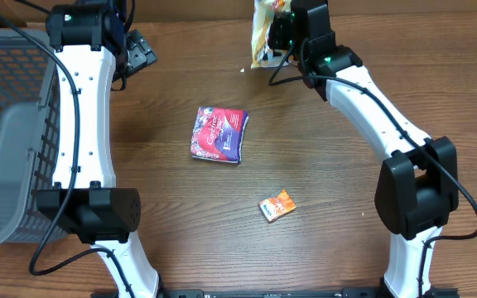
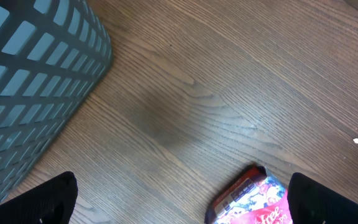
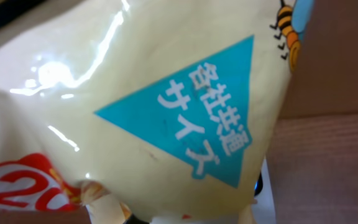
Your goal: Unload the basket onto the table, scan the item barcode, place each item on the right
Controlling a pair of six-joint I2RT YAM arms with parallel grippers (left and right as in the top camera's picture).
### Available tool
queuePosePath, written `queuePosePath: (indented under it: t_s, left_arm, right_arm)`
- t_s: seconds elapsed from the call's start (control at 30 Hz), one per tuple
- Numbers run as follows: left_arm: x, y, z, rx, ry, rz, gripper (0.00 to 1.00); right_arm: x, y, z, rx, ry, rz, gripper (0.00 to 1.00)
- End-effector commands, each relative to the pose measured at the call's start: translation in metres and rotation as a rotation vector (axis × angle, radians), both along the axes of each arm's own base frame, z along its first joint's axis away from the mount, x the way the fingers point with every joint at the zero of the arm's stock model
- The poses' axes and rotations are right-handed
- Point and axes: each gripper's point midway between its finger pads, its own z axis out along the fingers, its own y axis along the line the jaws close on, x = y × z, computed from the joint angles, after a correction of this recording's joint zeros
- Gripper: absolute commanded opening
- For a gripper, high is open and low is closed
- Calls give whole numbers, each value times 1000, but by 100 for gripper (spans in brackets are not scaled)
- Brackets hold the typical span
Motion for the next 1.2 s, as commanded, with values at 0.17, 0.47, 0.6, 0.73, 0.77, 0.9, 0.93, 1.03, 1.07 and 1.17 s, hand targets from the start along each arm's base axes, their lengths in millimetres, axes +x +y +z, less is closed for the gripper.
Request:
queuePosePath:
  t_s: [0.17,0.47,0.6,0.73,0.77,0.9,0.93,1.03,1.07,1.17]
  left_arm:
    - [2,1,-4,0,8,11,100]
    - [2,1,-4,0,8,11,100]
    - [2,1,-4,0,8,11,100]
    - [2,1,-4,0,8,11,100]
    - [2,1,-4,0,8,11,100]
    - [2,1,-4,0,8,11,100]
    - [2,1,-4,0,8,11,100]
    - [2,1,-4,0,8,11,100]
    - [2,1,-4,0,8,11,100]
    - [2,1,-4,0,8,11,100]
  right_arm:
    - [34,-4,-3,12,-130,-63,4]
    - [40,-6,-17,1,-129,-69,4]
    - [42,-9,-14,1,-142,-72,4]
    - [42,-28,-1,-36,-153,-113,4]
    - [41,-37,4,-43,-154,-138,4]
    - [35,-90,36,-55,-142,-234,4]
    - [33,-107,42,-61,-131,-258,4]
    - [18,-186,54,-36,-59,-423,4]
    - [11,-211,55,-23,-31,-482,4]
    - [-14,-286,46,-11,71,-629,4]
